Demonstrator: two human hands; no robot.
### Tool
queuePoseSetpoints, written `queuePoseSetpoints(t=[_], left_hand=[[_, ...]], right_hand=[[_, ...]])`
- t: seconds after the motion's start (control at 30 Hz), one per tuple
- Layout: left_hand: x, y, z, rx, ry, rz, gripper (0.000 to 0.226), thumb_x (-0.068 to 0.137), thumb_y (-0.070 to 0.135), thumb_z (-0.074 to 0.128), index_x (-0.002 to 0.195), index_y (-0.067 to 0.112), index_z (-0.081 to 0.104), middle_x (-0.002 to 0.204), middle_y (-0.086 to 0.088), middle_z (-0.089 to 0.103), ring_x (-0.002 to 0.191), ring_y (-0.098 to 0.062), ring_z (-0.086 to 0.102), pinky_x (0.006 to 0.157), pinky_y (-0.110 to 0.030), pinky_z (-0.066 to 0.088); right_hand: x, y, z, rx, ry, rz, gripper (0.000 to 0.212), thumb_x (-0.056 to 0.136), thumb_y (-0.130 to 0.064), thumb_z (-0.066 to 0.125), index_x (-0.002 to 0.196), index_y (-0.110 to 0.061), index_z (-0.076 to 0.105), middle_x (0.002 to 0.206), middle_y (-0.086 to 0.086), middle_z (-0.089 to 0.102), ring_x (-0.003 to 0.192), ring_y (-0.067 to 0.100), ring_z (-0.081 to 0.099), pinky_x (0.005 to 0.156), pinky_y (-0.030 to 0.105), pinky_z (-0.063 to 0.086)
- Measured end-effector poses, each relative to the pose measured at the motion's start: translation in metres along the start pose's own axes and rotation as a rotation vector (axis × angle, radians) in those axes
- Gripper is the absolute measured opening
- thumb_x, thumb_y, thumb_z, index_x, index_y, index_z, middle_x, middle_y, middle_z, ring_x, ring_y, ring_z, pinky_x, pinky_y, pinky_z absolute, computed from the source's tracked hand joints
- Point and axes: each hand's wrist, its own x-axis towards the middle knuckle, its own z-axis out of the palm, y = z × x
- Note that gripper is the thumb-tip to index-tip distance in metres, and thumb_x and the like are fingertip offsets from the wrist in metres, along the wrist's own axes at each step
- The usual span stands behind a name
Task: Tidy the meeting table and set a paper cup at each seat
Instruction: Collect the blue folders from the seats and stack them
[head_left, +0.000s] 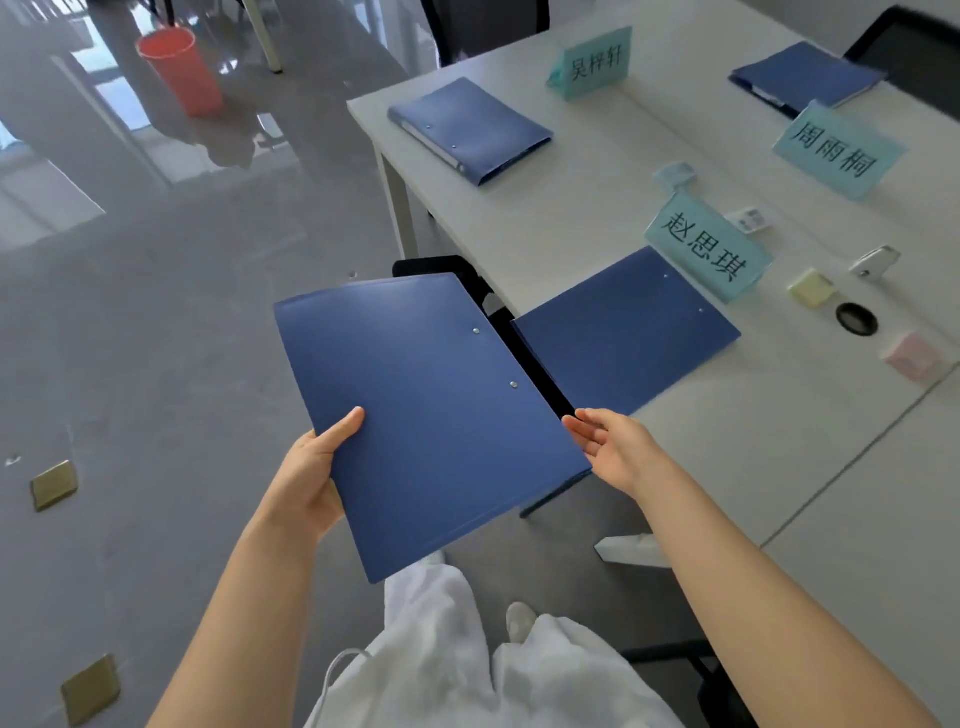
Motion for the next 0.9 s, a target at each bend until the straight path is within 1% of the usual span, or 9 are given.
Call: queuePoseSetpoints(t=[0.1,0.2,0.27,0.37,0.43,0.6,0.67,0.8,0.9], left_hand=[[0.030,0.037,-0.012,0.048,-0.024,-0.012,0.035,0.092,0.026,0.062,0.124,0.013,0.063,0.117,-0.003,0.072,0.097,-0.023,0.073,0.075,-0.038,0.059],[0.052,0.065,-0.016,0.087,-0.042,-0.025,0.034,0.092,0.025,0.062,0.123,0.013,0.063,0.116,-0.004,0.073,0.096,-0.024,0.073,0.073,-0.038,0.059],[0.065,0.078,-0.015,0.105,-0.049,-0.037,0.032,0.091,0.025,0.063,0.121,0.013,0.064,0.113,-0.004,0.074,0.092,-0.023,0.074,0.068,-0.035,0.061],[0.079,0.089,-0.011,0.135,-0.048,-0.045,0.030,0.092,0.024,0.062,0.120,0.013,0.064,0.112,-0.003,0.074,0.091,-0.023,0.074,0.069,-0.036,0.059],[0.087,0.092,-0.006,0.150,-0.050,-0.054,0.029,0.092,0.024,0.063,0.119,0.013,0.064,0.112,-0.003,0.074,0.091,-0.023,0.074,0.069,-0.037,0.060],[0.102,0.093,0.003,0.177,-0.035,-0.076,0.033,0.090,0.026,0.065,0.121,0.014,0.063,0.113,-0.003,0.074,0.091,-0.025,0.074,0.071,-0.040,0.058],[0.106,0.093,0.005,0.188,-0.032,-0.083,0.035,0.090,0.026,0.065,0.123,0.014,0.063,0.113,-0.004,0.074,0.092,-0.026,0.073,0.071,-0.041,0.058],[0.110,0.093,0.011,0.198,-0.016,-0.089,0.031,0.090,0.025,0.065,0.119,0.014,0.064,0.111,-0.005,0.074,0.092,-0.028,0.072,0.073,-0.043,0.055],[0.112,0.095,0.014,0.205,-0.009,-0.090,0.028,0.090,0.025,0.065,0.116,0.015,0.064,0.109,-0.005,0.075,0.093,-0.029,0.071,0.072,-0.044,0.055]], right_hand=[[0.028,0.005,0.001,0.098,0.121,0.070,0.016,0.099,-0.009,0.045,0.110,0.000,0.053,0.105,0.017,0.060,0.088,0.027,0.063,0.069,0.034,0.049],[0.044,0.009,-0.002,0.207,0.250,0.131,0.036,0.099,-0.010,0.046,0.132,0.004,0.042,0.111,0.021,0.055,0.108,0.034,0.058,0.086,0.039,0.048],[0.052,0.008,-0.005,0.291,0.324,0.144,0.048,0.099,-0.010,0.048,0.142,0.004,0.033,0.131,0.023,0.048,0.125,0.036,0.050,0.094,0.041,0.048],[0.064,0.003,-0.011,0.413,0.364,0.139,0.056,0.099,-0.011,0.049,0.148,0.002,0.025,0.150,0.021,0.032,0.137,0.034,0.038,0.105,0.044,0.043],[0.071,-0.001,-0.013,0.486,0.356,0.143,0.054,0.100,-0.015,0.047,0.147,0.002,0.027,0.152,0.019,0.034,0.139,0.032,0.037,0.108,0.042,0.038],[0.078,-0.011,-0.010,0.532,0.326,0.149,0.041,0.103,-0.018,0.039,0.142,-0.005,0.042,0.144,0.011,0.049,0.134,0.026,0.045,0.112,0.038,0.034],[0.082,-0.012,-0.012,0.553,0.345,0.153,0.039,0.102,-0.018,0.043,0.140,-0.007,0.044,0.138,0.012,0.053,0.127,0.027,0.051,0.106,0.038,0.040],[0.083,-0.010,-0.015,0.515,0.361,0.170,0.045,0.098,-0.022,0.055,0.138,-0.005,0.043,0.101,0.016,0.056,0.088,0.024,0.059,0.091,0.036,0.049],[0.082,-0.011,-0.013,0.490,0.347,0.114,0.042,0.097,-0.019,0.057,0.134,-0.004,0.045,0.099,0.017,0.057,0.085,0.025,0.061,0.074,0.036,0.053]])
